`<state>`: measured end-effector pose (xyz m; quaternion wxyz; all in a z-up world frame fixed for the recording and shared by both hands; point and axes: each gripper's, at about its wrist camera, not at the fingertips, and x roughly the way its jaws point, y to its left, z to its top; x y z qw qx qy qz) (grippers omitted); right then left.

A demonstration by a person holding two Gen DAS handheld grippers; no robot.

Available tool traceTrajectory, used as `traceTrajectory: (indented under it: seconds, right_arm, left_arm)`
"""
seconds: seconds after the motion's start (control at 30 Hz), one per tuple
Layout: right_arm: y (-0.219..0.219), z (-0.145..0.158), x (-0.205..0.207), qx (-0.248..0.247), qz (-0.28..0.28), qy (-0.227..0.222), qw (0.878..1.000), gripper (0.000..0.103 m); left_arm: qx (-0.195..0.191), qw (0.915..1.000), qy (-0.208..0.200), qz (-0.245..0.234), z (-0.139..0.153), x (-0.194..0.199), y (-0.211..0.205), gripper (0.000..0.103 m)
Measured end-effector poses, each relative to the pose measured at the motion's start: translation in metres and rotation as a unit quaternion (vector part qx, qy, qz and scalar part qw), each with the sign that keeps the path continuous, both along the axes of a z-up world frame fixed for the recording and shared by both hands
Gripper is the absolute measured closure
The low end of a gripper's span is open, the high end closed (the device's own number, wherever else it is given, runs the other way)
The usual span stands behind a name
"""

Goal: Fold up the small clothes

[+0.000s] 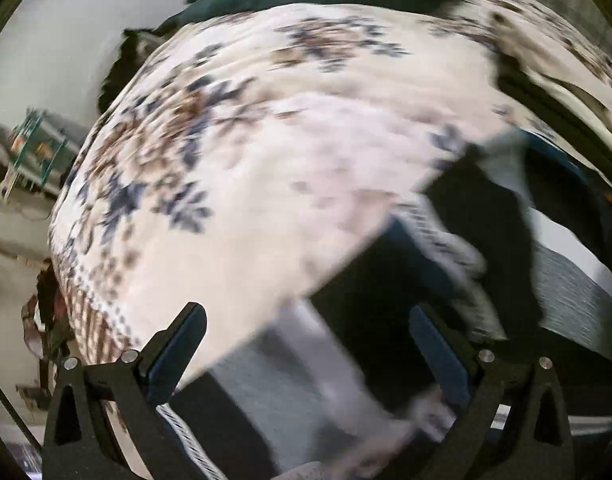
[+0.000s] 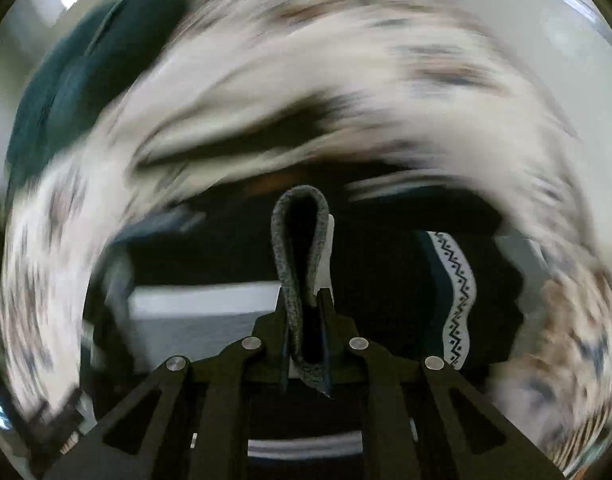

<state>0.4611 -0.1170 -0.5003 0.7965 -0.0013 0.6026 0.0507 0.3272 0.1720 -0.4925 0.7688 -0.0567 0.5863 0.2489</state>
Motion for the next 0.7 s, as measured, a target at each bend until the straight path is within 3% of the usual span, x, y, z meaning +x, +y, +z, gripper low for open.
traceTrajectory:
  seconds: [0.13, 0.3, 0.33, 0.43, 0.47, 0.5, 0.57, 0.7]
  right_arm:
    - [0.129, -0.044, -0.021, -0.056, 0.119, 0.015, 0.991, 0.091]
    - [0.174, -0.070, -0.029, -0.088, 0.129, 0.035, 0.987, 0.091]
    - [0.172, -0.072, -0.029, -0.079, 0.119, 0.045, 0.989, 0.091]
    - [0.133, -0.064, -0.024, 0.041, 0.073, 0.103, 0.991, 0.078]
    - [0.109, -0.054, -0.025, 0.094, 0.050, 0.112, 0.988, 0.067]
    - [0.092, -0.046, -0.027, 0.110, 0.033, 0.111, 0.987, 0.052]
    - [0.051, -0.031, -0.035, 0.131, -0.004, 0.104, 0.986, 0.037]
    - [-0.011, -0.020, -0.065, 0.103, -0.059, 0.112, 0.987, 0.036]
  left_arm:
    - [-0.004, 0.9994, 0.000, 0.033, -0.004, -0.015, 0.044, 0.000]
    - [-0.020, 0.9980, 0.000, 0.060, -0.005, -0.036, 0.082, 0.000]
    - [-0.025, 0.9976, 0.001, 0.064, -0.005, -0.041, 0.088, 0.000]
    - [-0.046, 0.9962, -0.004, 0.073, 0.002, -0.061, 0.106, 0.000]
    - [-0.054, 0.9957, -0.007, 0.075, 0.005, -0.070, 0.113, 0.000]
    - [-0.065, 0.9948, -0.008, 0.078, 0.008, -0.080, 0.120, 0.000]
    - [-0.095, 0.9916, -0.007, 0.088, 0.007, -0.105, 0.135, 0.000]
    - [-0.124, 0.9875, -0.003, 0.098, -0.002, -0.152, 0.152, 0.000]
